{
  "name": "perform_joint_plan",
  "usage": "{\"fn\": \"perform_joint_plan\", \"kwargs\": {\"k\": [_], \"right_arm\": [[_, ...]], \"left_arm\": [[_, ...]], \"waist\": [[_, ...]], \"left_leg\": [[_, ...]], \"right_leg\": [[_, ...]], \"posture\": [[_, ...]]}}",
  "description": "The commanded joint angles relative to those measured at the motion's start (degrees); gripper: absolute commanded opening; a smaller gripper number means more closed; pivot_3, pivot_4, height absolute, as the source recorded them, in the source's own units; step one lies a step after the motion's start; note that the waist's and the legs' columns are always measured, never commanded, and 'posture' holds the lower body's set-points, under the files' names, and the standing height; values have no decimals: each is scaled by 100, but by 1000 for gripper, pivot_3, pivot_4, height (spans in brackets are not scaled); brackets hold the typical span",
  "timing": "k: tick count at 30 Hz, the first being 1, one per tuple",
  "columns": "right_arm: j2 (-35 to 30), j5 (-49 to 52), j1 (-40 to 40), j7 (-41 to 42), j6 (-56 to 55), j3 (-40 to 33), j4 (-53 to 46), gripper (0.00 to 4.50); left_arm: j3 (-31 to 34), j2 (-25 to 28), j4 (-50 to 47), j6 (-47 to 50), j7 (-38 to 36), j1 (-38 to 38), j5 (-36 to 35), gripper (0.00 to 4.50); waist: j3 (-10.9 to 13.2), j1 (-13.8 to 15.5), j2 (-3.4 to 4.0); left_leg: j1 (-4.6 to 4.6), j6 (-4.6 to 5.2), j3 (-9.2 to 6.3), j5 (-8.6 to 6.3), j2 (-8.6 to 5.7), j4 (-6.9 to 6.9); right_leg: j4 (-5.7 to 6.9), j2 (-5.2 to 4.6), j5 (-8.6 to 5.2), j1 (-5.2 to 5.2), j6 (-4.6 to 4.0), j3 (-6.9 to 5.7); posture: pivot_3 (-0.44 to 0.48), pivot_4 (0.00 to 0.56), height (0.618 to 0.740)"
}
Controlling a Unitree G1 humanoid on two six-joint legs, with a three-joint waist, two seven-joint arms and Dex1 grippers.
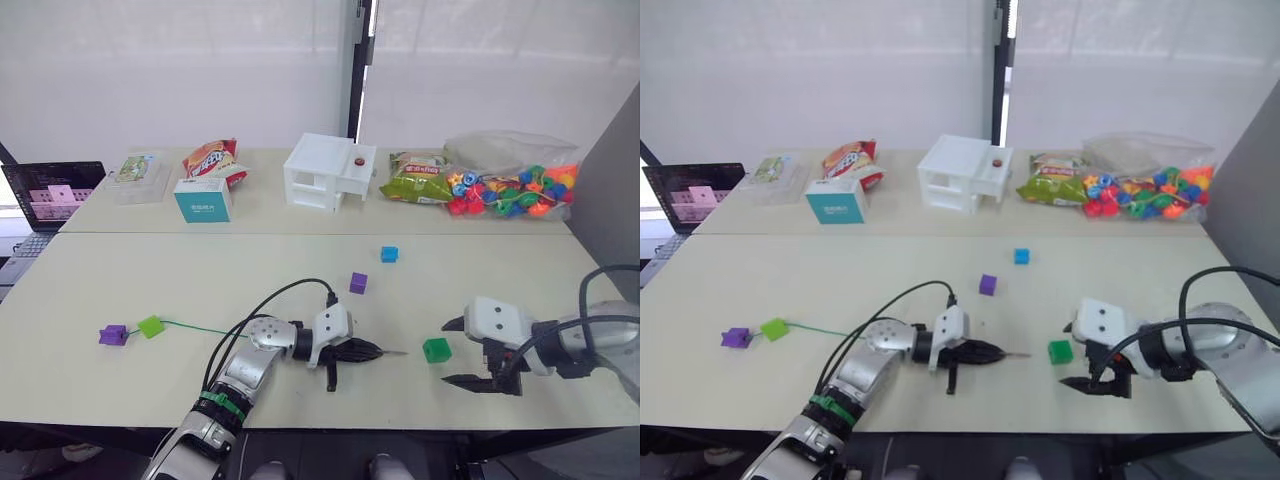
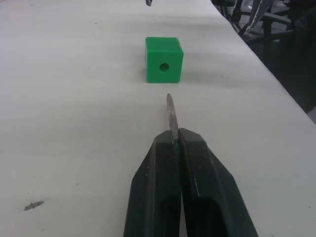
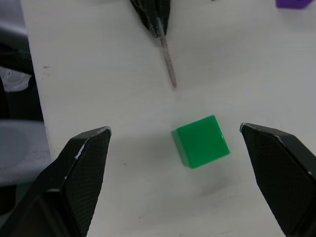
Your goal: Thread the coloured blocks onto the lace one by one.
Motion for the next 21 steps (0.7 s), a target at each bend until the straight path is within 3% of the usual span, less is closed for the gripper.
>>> {"fn": "perform_joint_plan", "kwargs": {"k": [1,7,12,16,21], "right_arm": [[67,-847,-681,522,-906,656,411,4423],[445,-1657,-1648,1232,-1576,1471,1336,4423],[775,-2030,-2002,1448,-1732,1717,1894,4423],[926,-2236,-2042,1519,-1828,1788,2119,3320],[1024,-2253,-1972,1610,-1652,1748,2086,1548]], "left_arm": [[-179,6,-66,0,30,31,141,0],[-216,-19,-76,-52,50,-1,135,0],[-191,-39,-78,-88,150,-41,165,0],[-165,-35,-95,-46,201,-11,137,0],[-146,-21,-75,-88,258,-22,146,0]], "waist": [[0,-3,0],[-1,30,1],[-1,45,1],[-1,45,2],[-1,43,2]], "left_leg": [[0,0,0,0,0,0],[-2,-2,-1,1,-1,-2],[-5,-2,-1,1,-2,-2],[-4,-3,0,1,-2,-1],[-5,-3,-1,1,-2,-1]], "right_leg": [[-1,0,0,1,0,0],[-7,-2,1,0,1,0],[-8,-2,1,-4,0,0],[-8,-2,1,-4,0,1],[-7,-2,1,-4,0,1]], "posture": [[0,150,740],[0,150,740],[0,150,740],[0,150,740],[0,150,740]]}}
